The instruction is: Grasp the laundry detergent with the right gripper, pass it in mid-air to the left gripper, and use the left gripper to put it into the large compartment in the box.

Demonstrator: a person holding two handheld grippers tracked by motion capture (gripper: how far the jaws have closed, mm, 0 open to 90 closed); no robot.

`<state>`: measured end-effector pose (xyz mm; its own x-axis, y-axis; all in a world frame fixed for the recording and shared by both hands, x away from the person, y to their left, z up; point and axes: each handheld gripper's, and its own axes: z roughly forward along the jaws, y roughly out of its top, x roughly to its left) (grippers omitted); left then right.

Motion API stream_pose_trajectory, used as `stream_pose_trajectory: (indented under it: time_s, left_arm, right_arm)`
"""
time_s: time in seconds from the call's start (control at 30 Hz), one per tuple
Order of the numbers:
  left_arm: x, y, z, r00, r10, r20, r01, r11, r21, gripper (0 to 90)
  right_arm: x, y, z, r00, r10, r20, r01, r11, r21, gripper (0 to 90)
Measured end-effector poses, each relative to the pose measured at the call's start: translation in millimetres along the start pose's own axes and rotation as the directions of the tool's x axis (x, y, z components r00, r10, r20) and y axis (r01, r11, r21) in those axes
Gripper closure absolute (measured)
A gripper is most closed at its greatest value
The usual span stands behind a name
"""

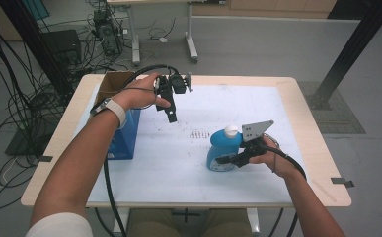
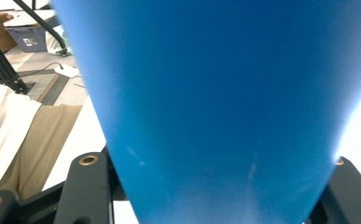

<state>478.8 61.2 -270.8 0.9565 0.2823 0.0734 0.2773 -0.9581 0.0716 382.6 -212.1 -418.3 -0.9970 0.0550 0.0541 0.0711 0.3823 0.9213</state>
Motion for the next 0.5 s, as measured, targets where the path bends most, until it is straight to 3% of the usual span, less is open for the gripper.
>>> stream_pose_trajectory:
  time_s: [0.5]
  left_arm:
    - [-0.2,-0.3,-0.6,1.0,0.001,-0.001,-0.001,1.0,0.0,7.9]
  right_arm:
    - [0.2,-0.1,0.1,1.0,0.001,0.001,-0.001,1.0,0.001,41.3]
